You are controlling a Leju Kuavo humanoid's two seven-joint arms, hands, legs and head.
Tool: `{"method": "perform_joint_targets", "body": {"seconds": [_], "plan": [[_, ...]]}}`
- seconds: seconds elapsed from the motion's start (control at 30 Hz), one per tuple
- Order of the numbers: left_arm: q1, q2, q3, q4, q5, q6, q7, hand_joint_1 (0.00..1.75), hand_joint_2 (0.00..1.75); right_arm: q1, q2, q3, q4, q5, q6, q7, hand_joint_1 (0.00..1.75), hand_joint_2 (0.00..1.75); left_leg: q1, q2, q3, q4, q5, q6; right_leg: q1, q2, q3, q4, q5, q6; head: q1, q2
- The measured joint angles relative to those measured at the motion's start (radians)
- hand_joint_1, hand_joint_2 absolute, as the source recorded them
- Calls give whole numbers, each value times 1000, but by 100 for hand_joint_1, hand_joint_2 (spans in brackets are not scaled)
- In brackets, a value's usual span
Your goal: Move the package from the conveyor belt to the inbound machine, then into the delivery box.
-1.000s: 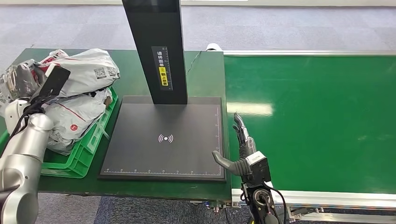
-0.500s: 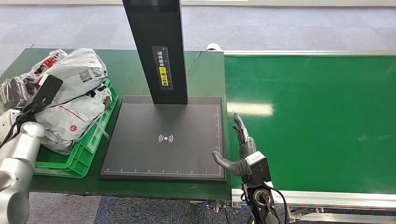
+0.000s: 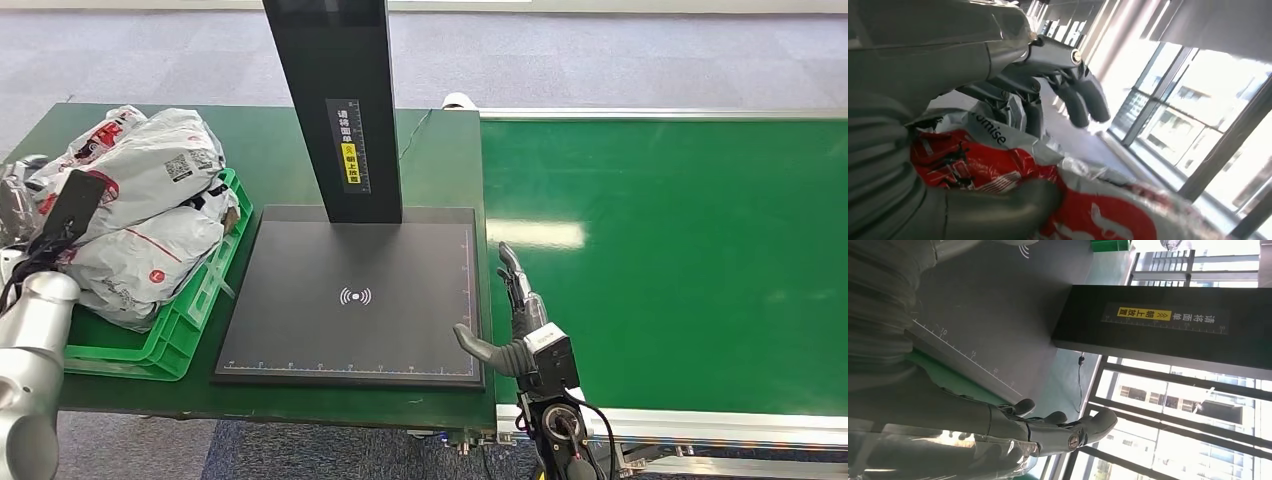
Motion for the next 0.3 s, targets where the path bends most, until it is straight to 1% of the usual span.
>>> {"method": "perform_joint_targets", "body": {"seconds": [0.07, 0.13, 0.27, 0.3], "plan": [[21, -12, 29, -53, 102, 35, -91, 0, 175, 0, 1, 0, 0, 0, -1, 0, 0, 175, 0, 0, 0, 0, 0, 0, 0, 0, 0, 0, 0, 0, 0, 0], [57, -30, 53, -130, 213, 49, -161, 0, 175, 0, 4, 0, 0, 0, -5, 0, 0, 175, 0, 1, 0, 0, 0, 0, 0, 1, 0, 0, 0, 0, 0, 0], [149, -63, 66, -297, 390, 55, -228, 0, 175, 0, 8, 0, 0, -1, -18, -2, 0, 175, 0, 1, -1, 0, 0, 0, 0, 1, -1, 0, 0, 0, 0, 0], [160, -67, 66, -317, 409, 57, -235, 0, 175, 0, 8, 0, 0, -1, -20, -2, 0, 175, 0, 1, -1, 0, 0, 0, 0, 1, -1, 0, 0, 0, 0, 0]]}}
